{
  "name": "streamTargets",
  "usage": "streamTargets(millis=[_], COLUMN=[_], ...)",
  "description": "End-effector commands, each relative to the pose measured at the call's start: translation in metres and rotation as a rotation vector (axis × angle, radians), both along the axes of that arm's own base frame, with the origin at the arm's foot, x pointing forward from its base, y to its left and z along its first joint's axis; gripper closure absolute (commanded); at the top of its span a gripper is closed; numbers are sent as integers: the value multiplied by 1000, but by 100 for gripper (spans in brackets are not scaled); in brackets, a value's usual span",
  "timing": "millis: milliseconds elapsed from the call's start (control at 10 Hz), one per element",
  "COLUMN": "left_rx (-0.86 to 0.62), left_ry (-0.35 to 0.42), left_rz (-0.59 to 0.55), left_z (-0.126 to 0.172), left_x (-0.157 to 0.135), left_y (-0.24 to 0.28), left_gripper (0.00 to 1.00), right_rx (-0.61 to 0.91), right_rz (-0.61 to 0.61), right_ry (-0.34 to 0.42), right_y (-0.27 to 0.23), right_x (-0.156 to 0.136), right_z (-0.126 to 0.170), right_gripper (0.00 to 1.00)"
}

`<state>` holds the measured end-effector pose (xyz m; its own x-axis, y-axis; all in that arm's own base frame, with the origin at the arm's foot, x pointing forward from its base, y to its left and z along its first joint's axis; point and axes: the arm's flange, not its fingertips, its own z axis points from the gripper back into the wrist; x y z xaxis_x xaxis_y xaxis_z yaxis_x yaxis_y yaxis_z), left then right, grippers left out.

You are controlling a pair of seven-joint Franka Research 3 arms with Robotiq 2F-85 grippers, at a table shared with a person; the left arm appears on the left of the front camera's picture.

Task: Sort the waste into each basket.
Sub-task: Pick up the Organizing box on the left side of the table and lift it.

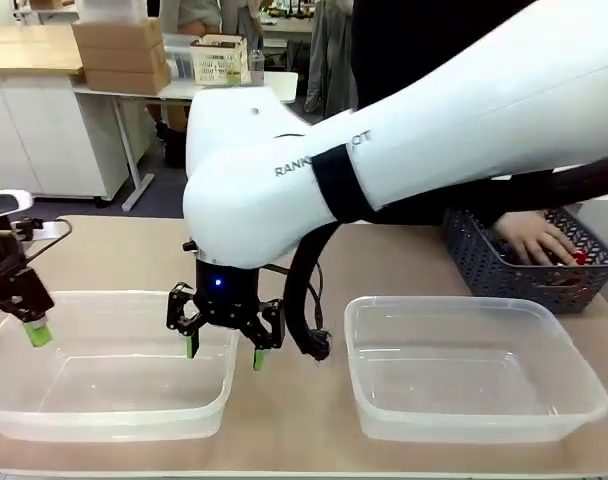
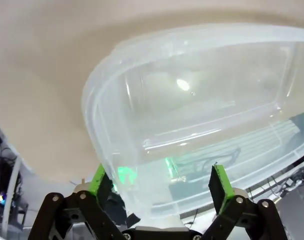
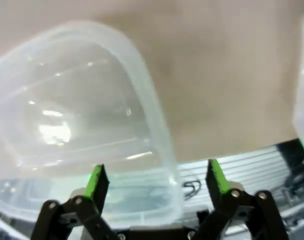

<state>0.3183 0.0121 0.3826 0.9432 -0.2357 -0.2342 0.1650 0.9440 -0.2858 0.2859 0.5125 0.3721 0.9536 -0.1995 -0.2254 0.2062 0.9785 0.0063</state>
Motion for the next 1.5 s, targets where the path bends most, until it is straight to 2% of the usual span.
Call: streamTargets(millis=[0,300,400,500,600,700,800,900,1000,1100,1400], left_rx=[0,34,51,60,129,178,194,212,228,224,216], left_ry=[-43,-42,-84,-97,-121,-150,-166,-167,-167,-159,-156], left_rz=[45,67,119,127,153,182,193,187,181,178,188], left_z=[-77,-81,-82,-82,-84,-87,-88,-90,-92,-93,-92], left_x=[-110,-113,-110,-111,-110,-109,-108,-108,-109,-109,-109], left_y=[-17,-18,-17,-18,-16,-14,-14,-15,-15,-16,-14], left_gripper=[0,0,54,56,100,100,100,85,95,100,100], right_rx=[-55,-49,-47,-59,-81,-77,-86,-90,-90,-95,-101], right_rz=[10,-18,-20,-22,-11,-9,-14,-15,-15,-18,-20], right_ry=[31,21,22,16,13,25,21,17,17,16,3], right_y=[32,20,17,14,10,8,8,7,7,6,1], right_x=[21,20,21,19,17,18,18,18,18,19,22], right_z=[-1,5,6,7,9,9,8,8,8,7,5], right_gripper=[0,0,0,0,54,54,100,60,100,100,100])
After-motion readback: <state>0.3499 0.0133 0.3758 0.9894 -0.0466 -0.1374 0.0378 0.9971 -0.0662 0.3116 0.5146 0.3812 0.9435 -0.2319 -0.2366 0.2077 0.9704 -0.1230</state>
